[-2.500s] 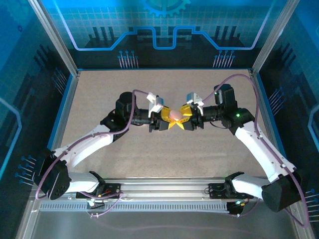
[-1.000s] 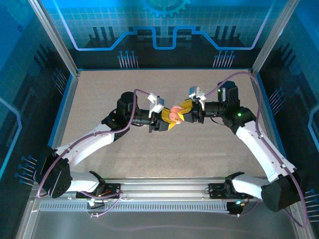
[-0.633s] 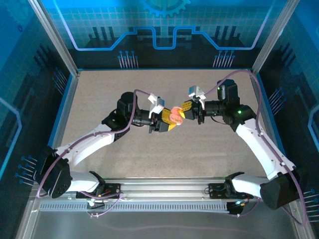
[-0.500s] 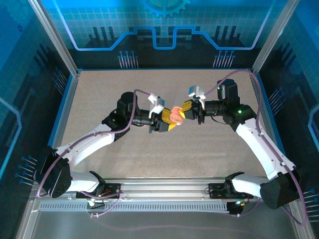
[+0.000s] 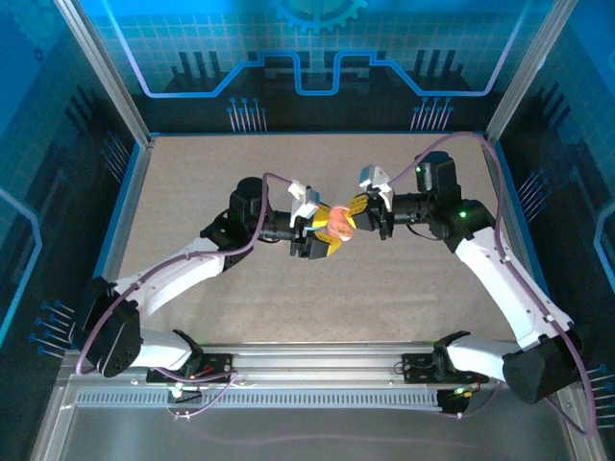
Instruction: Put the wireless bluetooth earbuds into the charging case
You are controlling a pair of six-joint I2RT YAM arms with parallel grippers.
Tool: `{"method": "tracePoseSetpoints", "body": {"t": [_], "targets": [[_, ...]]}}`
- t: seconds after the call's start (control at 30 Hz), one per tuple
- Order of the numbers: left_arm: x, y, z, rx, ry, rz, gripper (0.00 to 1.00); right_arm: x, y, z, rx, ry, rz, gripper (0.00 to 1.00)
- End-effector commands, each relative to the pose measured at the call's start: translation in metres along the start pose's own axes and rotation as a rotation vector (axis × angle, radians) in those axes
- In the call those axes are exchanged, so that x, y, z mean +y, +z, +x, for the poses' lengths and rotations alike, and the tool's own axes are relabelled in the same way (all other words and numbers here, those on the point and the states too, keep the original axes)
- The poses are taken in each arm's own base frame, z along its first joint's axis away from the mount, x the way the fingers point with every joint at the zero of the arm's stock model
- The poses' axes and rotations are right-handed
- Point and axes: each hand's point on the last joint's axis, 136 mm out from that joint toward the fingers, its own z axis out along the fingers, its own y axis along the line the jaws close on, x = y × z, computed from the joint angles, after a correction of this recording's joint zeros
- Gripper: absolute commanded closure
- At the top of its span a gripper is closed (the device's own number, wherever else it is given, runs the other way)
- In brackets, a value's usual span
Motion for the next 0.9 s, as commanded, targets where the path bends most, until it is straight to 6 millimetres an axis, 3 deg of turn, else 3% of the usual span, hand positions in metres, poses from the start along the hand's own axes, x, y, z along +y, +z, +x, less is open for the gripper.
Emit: {"method": "tracePoseSetpoints", "body": {"t": [0.0,0.17,0.37,0.67,0.87], "targets": [[0.007,0.001,0.001,0.000,0.010,-0.029,0.28,0.001,0.001,-0.001,0.061,-0.041,0.047,0.93],[0.011,0.001,0.002,0.003,0.009,-0.050,0.26,0.001,0.005,-0.001,0.097,-0.078,0.085,0.92],[0.013,0.001,0.007,0.019,0.003,-0.064,0.30,0.002,0.006,-0.004,0.104,-0.105,0.097,0.92],[0.005,-0.002,0.006,0.012,0.027,-0.038,0.22,-0.002,0.003,-0.009,0.093,-0.140,0.147,0.92],[0.007,-0.001,0.008,0.023,0.008,-0.039,0.32,0.001,0.004,-0.010,0.084,-0.138,0.131,0.92]]}}
